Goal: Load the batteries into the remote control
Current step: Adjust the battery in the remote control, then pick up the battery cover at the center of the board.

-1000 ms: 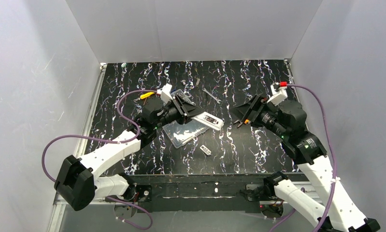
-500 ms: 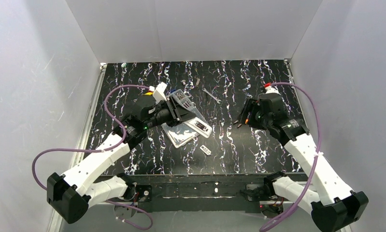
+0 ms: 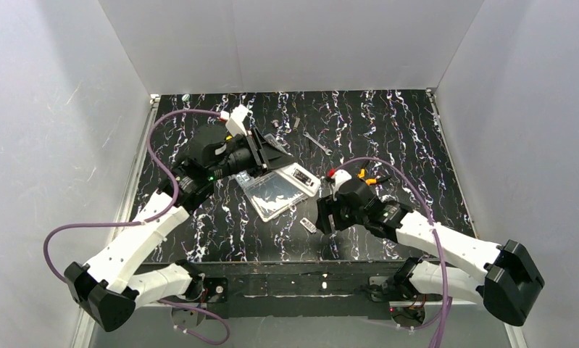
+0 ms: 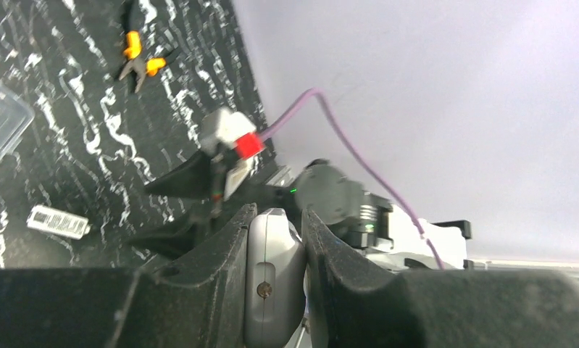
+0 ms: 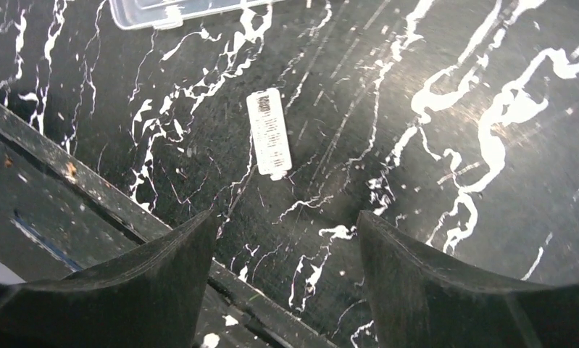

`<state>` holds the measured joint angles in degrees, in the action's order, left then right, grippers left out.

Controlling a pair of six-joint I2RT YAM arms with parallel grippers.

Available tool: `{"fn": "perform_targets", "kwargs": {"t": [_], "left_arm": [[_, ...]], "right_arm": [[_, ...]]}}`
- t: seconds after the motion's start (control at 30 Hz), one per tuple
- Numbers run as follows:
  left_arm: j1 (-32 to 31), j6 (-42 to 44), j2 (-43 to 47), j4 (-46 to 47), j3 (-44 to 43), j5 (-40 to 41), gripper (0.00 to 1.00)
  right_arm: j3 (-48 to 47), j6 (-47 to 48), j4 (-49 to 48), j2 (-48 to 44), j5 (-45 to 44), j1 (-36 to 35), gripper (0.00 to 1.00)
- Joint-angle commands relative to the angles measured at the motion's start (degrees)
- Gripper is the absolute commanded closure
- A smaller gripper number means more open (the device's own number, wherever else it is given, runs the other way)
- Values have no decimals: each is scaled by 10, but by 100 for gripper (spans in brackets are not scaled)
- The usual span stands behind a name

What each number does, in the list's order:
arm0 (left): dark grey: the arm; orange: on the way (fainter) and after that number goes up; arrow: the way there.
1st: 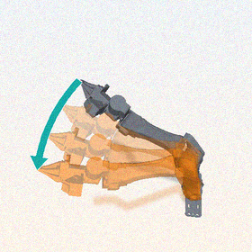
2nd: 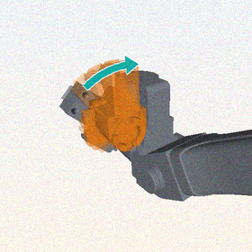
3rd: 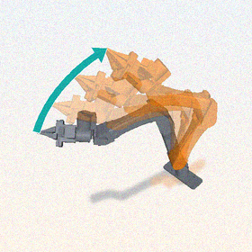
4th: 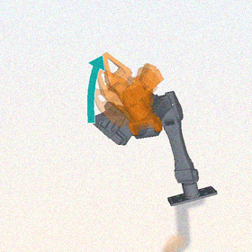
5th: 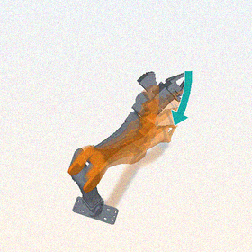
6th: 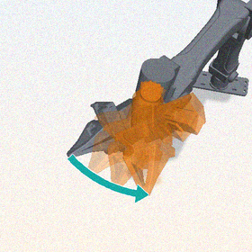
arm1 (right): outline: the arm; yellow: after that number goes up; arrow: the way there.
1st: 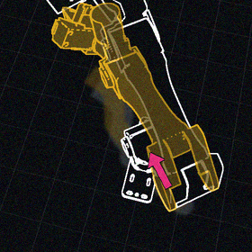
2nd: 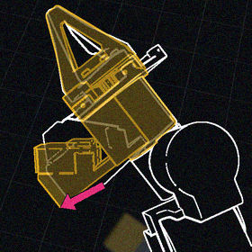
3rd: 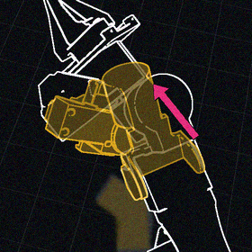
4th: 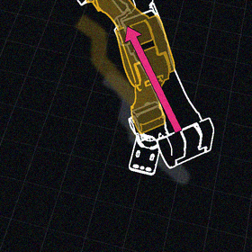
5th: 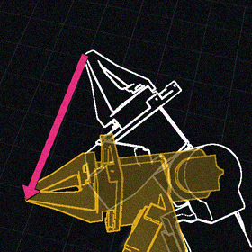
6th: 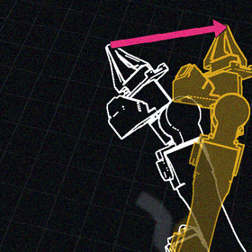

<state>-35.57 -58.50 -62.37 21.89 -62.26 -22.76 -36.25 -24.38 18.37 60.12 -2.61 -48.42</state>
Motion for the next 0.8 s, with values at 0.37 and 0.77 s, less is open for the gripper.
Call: {"fn": "perform_targets", "kwargs": {"t": [0.37, 0.77], "left_arm": [[3, 9, 25, 24, -54, -14, 100], [3, -21, 15, 45, -27, -17, 100]], "right_arm": [[-7, 161, -137, 139, 7, -68, 24], [-36, 186, -127, 205, -55, -115, 29]]}}
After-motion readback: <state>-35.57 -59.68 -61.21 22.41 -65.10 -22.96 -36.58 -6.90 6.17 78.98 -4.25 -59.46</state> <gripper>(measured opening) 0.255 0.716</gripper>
